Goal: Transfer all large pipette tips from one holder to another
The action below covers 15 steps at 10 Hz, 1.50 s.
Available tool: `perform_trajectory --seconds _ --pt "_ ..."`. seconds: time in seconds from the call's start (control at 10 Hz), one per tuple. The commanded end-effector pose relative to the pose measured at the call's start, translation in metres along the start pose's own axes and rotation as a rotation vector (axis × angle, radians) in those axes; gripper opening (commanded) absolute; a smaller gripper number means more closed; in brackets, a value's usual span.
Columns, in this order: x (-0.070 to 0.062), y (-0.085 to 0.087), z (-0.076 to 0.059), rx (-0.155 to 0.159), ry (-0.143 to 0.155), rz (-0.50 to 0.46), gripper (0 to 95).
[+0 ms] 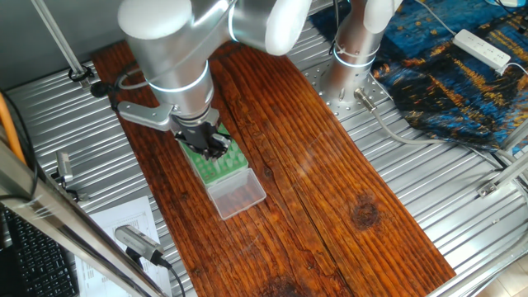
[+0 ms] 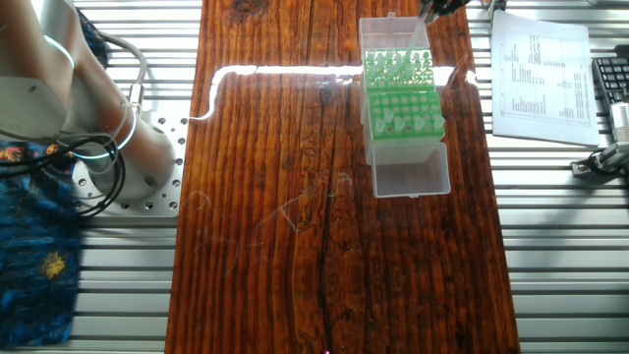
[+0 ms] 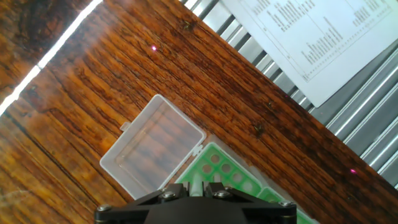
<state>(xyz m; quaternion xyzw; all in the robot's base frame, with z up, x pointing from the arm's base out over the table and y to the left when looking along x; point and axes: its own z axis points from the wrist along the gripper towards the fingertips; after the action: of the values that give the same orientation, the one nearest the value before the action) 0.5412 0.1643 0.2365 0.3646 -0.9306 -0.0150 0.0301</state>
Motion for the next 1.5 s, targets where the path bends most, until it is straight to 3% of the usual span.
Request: perform_trajectory --seconds 0.1,0.7,1.1,1.5 --pt "0.002 -0.001 -0.010 -0.009 0.007 -0.014 0.0" --pt "0.004 -0.005 -0.039 -0.022 0.016 -0.043 0.0" --pt "0.001 -0.011 -0.070 -0.037 0.028 -0.058 0.0" --pt "0.011 -0.019 -0.087 -0.003 0.071 -0.096 0.0"
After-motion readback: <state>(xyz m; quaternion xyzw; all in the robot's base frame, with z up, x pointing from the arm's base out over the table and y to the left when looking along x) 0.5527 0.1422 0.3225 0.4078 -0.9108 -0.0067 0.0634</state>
